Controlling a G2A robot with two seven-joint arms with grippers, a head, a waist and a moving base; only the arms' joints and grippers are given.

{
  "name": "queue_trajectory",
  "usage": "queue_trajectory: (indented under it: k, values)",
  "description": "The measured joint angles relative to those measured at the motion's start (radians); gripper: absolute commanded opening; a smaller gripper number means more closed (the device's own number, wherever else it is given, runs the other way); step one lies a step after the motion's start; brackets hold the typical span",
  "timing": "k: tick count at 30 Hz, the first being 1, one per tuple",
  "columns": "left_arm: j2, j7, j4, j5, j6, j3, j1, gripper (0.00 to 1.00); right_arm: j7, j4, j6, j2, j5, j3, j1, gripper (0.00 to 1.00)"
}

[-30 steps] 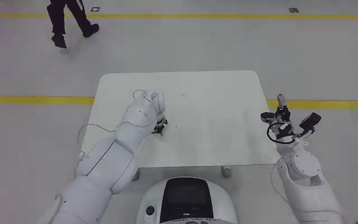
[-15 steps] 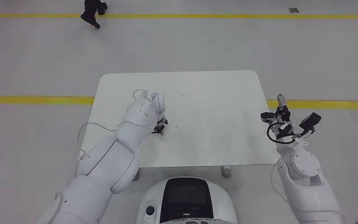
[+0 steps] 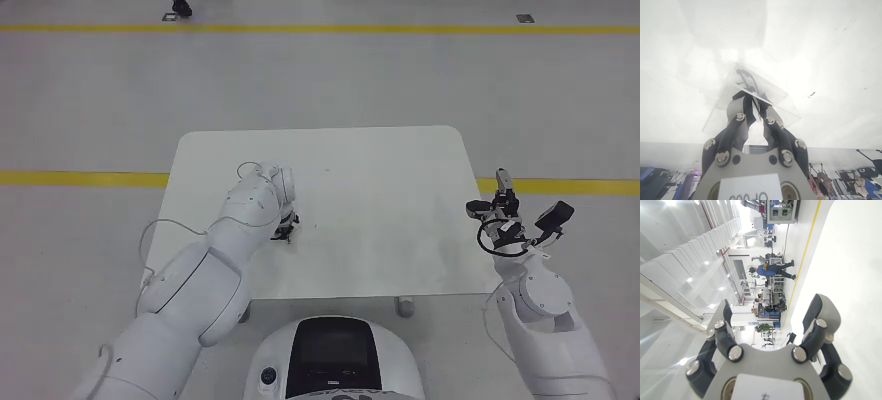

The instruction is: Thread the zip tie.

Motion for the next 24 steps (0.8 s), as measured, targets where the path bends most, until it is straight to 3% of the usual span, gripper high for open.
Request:
queue_trajectory:
  k: [24]
  values:
    - [-0.006,-0.046,-0.004,-0.012,0.000,0.046,-0.039,0.00,0.000,0.000,0.000,0.000,0.000,0.000,0.000,1.00]
